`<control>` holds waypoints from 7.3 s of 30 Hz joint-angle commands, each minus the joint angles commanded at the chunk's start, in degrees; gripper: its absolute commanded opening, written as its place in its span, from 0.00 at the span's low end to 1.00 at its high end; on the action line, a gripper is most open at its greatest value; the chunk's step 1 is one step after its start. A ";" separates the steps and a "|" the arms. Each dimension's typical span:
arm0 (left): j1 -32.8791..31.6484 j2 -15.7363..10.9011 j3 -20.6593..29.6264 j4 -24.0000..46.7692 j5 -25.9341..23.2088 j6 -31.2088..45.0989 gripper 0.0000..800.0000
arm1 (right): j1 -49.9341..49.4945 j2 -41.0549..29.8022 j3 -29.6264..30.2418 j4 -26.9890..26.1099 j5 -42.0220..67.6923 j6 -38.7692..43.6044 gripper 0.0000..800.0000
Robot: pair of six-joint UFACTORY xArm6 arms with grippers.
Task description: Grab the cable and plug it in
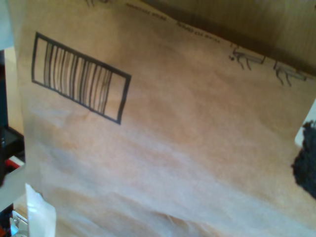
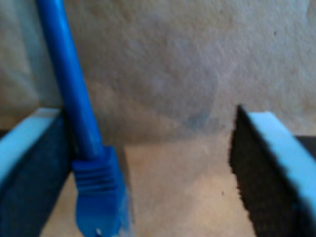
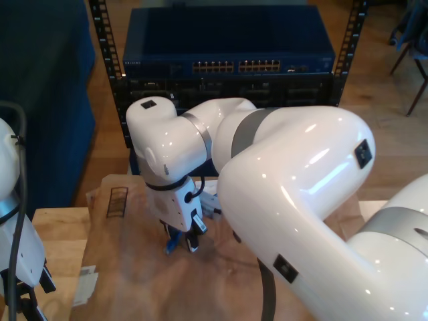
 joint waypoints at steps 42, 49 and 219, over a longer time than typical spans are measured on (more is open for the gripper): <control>-18.99 0.53 -5.27 -22.07 -9.67 -1.05 1.00 | -28.40 -49.93 17.32 8.35 13.98 18.73 0.00; -19.96 1.85 -6.51 -28.66 -9.85 -0.62 1.00 | -29.27 -52.75 12.22 8.53 18.37 26.73 0.00; -20.66 10.11 -38.68 -66.73 5.89 4.66 0.99 | -25.85 -45.63 -10.02 16.97 26.20 34.29 0.00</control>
